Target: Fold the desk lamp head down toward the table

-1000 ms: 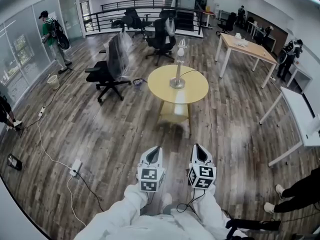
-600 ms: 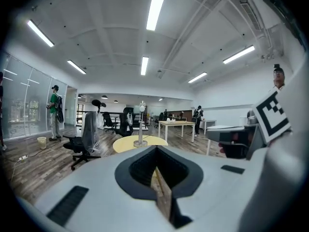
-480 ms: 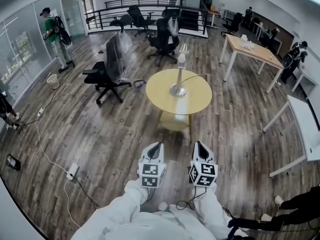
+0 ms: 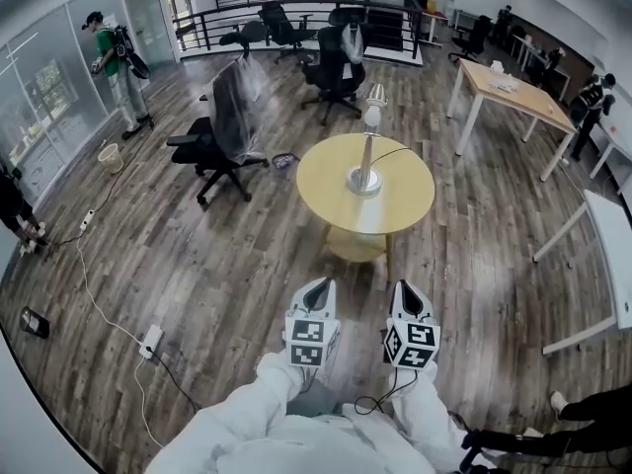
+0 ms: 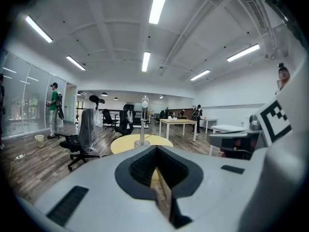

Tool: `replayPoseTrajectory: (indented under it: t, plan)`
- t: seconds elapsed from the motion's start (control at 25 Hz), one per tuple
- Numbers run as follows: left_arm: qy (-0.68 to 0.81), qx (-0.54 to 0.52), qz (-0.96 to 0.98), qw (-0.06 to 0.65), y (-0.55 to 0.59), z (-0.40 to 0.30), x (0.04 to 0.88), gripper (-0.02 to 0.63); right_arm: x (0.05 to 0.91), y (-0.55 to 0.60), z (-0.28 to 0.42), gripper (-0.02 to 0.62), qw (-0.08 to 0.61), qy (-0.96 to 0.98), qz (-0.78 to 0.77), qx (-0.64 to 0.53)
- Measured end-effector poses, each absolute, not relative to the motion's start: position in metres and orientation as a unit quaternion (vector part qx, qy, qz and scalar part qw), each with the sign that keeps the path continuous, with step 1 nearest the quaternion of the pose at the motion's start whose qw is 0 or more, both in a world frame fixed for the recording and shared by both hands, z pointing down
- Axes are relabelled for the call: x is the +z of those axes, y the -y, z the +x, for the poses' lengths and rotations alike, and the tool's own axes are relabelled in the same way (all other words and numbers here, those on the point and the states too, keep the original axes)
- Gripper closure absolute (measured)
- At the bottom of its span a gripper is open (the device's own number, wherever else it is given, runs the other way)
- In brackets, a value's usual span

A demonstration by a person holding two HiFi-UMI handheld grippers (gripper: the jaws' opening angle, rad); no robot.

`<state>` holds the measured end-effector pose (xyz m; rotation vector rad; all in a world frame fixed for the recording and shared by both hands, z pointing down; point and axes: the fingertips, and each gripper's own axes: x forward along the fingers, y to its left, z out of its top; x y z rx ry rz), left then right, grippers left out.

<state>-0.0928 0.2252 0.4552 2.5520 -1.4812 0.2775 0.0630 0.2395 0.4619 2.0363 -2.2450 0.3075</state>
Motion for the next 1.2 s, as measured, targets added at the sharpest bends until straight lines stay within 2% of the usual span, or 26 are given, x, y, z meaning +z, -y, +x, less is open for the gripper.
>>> replayPoseTrajectory:
  t: [0.12,0.8,1.2]
  plan:
    - [0.49,0.078,0.862,0.105,-0.194,-0.083,0.457,0.604,0.467,-0.21,0.069,0.583,0.051,0.73,0.674,0.101]
    - [0.455,0.081,0.882,0.088,0.046,-0.066,0.447,0.604,0.45,0.02,0.082,0.583,0.041,0.706,0.702,0.084]
    - [0.436,0.096,0.888,0.107,0.128,-0.057,0.457,0.604,0.455,0.095,0.088,0.583,0.053,0.693,0.712,0.098]
